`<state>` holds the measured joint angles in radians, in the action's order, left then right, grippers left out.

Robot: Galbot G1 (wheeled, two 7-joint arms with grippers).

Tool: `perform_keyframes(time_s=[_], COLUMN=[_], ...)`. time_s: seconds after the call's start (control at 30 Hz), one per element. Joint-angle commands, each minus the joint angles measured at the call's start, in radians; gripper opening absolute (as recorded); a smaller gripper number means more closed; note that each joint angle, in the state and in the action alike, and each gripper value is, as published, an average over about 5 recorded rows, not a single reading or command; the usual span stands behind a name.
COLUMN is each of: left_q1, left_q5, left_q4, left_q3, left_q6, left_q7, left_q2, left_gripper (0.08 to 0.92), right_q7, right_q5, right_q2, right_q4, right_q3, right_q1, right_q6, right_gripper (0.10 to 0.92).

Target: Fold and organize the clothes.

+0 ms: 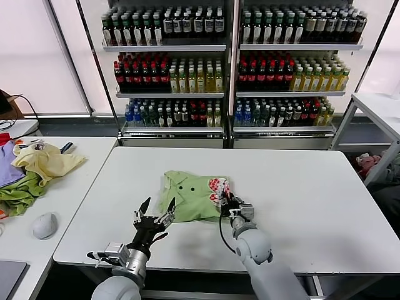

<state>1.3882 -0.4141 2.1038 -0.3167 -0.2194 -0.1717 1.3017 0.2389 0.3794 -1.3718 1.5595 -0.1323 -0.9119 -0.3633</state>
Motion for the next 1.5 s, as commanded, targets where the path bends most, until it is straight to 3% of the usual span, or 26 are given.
perform_keyframes(time_s=[0.03,0.2,0.33,0.57,1.07,1.17,1.5], left_q1=[0.051,0.065,0.077,0.109,0.126,0.123,0.119], left_q5=[0.010,0.020,0.042,0.064,0.100,0.111,0.124], left_q4=[0.036,0.054,0.069,0.099,0.123,0.120,0.123], left_q3=[-0.015,-0.009,-0.004,-0.006,-0.016,-0.017,-0.026], left_q6=[0.002,-0.001,0.001,0.005,0.013,0.016,0.020], left_q7=[0.003,0.005,0.007,0.009,0.010,0.009,0.006], left_q2=[-0.003,-0.004,-0.002,-0.003,-0.005,-0.005,-0.009], left_gripper=[0.823,0.823,0.823,0.823,0.823,0.823,0.823], right_q7=[-0.100,-0.188,-0.210,-0.161,-0.152,-0.159,-0.157], right_q5=[-0.063,-0.119,-0.153,-0.170,-0.150,-0.159,-0.156], right_q2=[0.214,0.294,0.298,0.276,0.198,0.180,0.145], right_q4=[0.013,0.033,0.082,0.195,0.566,0.568,0.576], right_q3=[-0.096,-0.153,-0.201,-0.281,-0.458,-0.468,-0.459], right_q1=[0.047,0.026,-0.042,-0.184,-0.544,-0.590,-0.630], right_q6=[0.006,0.000,0.046,0.161,0.187,0.201,0.218], right_gripper=[0.250,0.136,0.138,0.320,0.766,0.810,0.823])
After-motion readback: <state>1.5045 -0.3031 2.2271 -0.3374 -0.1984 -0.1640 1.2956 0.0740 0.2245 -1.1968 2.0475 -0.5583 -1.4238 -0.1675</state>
